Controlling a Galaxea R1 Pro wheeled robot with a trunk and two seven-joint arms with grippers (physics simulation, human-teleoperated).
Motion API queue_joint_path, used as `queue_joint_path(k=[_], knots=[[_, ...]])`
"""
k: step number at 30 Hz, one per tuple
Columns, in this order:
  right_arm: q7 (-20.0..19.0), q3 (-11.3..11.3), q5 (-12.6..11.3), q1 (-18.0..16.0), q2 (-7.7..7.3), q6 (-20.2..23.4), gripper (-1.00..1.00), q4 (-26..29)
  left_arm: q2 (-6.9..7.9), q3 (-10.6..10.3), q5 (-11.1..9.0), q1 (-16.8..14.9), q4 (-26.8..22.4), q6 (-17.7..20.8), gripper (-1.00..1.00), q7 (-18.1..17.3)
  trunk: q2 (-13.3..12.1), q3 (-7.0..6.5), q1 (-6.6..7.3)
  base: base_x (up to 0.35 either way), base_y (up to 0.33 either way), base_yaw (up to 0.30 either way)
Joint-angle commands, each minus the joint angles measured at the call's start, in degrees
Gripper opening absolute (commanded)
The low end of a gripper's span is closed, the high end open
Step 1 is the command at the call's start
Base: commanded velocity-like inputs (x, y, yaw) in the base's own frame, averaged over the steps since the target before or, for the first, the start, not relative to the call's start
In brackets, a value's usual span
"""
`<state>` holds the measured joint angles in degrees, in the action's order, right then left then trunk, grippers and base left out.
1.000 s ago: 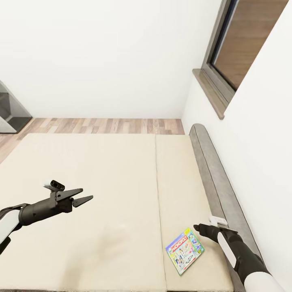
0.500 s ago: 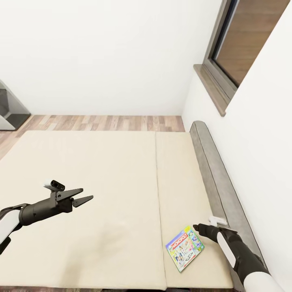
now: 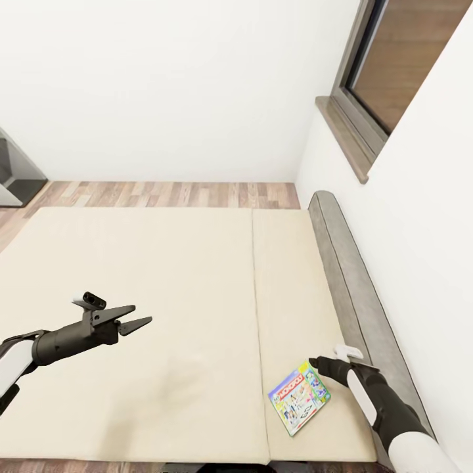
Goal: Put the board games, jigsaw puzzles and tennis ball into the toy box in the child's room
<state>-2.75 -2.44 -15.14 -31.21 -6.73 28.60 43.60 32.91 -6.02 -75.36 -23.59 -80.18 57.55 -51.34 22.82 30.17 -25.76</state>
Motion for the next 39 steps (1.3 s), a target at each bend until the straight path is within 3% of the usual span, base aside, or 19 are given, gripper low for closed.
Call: queue_joint_path(k=[1,39], knots=[[-0.24,-0.15,0.08,-0.15,0.08,0.23,1.00,-0.05,0.08,-0.08,-0.14,-0.05,0.03,0.19,1.00,-0.15,0.10,0.17,-0.03,0.000,0.000,0.000],[-0.36,-0.10,0.03,-0.41,1.19,-0.70,1.00,-0.44,0.06,-0.10,-0.14,-0.05,0.03,0.19,1.00,-0.15,0.10,3.52,-0.03,0.000,0.000,0.000]])
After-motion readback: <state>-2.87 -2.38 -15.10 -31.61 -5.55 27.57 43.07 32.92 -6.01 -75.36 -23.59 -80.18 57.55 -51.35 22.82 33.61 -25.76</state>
